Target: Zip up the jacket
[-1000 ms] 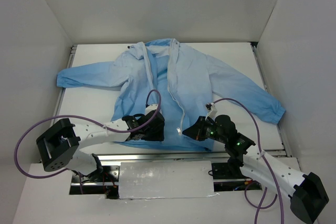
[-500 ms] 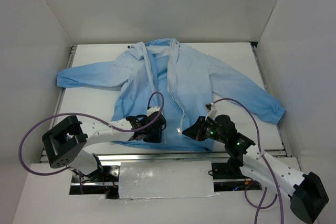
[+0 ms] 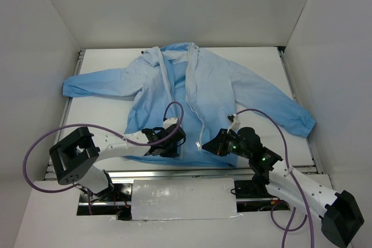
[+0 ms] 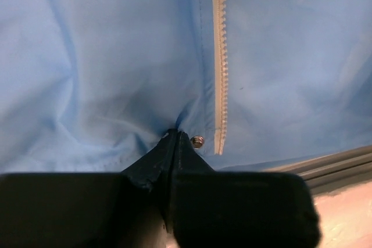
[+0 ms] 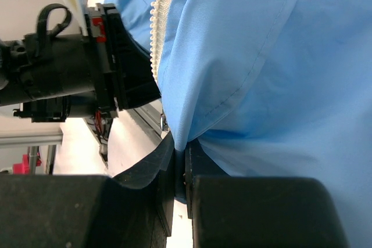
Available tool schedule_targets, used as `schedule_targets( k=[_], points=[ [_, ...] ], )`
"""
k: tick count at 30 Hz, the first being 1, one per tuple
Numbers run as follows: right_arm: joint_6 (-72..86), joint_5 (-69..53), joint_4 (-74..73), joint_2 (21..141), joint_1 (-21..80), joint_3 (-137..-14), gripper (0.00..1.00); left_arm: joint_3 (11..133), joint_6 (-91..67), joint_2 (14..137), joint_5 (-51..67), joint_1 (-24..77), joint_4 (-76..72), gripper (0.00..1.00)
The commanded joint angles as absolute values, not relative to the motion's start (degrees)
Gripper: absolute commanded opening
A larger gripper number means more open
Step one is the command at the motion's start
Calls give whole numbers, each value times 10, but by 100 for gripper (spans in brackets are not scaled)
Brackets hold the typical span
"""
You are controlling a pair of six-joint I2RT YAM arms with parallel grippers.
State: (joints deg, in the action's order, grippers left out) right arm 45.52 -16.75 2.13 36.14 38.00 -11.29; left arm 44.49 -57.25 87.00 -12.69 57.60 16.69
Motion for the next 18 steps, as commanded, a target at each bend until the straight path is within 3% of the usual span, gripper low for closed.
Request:
schedule_targets(
  k=[1,4,7,8,13,18],
  points=[
    [448,-167,31,360,382,-127,0,461,-587,830,-180,580,229,13],
    [452,-163,33,363,381,-126,0,468,-584,786,-190,582,247,24],
    [454,-162,40,369,381,-125,0,494,-579,770,-183,601,261,67],
    [454,-161,41,371,381,-126,0,500,-580,773,-183,607,265,72],
    [458,-158,38,374,381,-127,0,523,-599,801,-195,638,286,80],
    [457,-132,-11,353,382,-141,0,526,-620,847,-200,640,297,80]
  ],
)
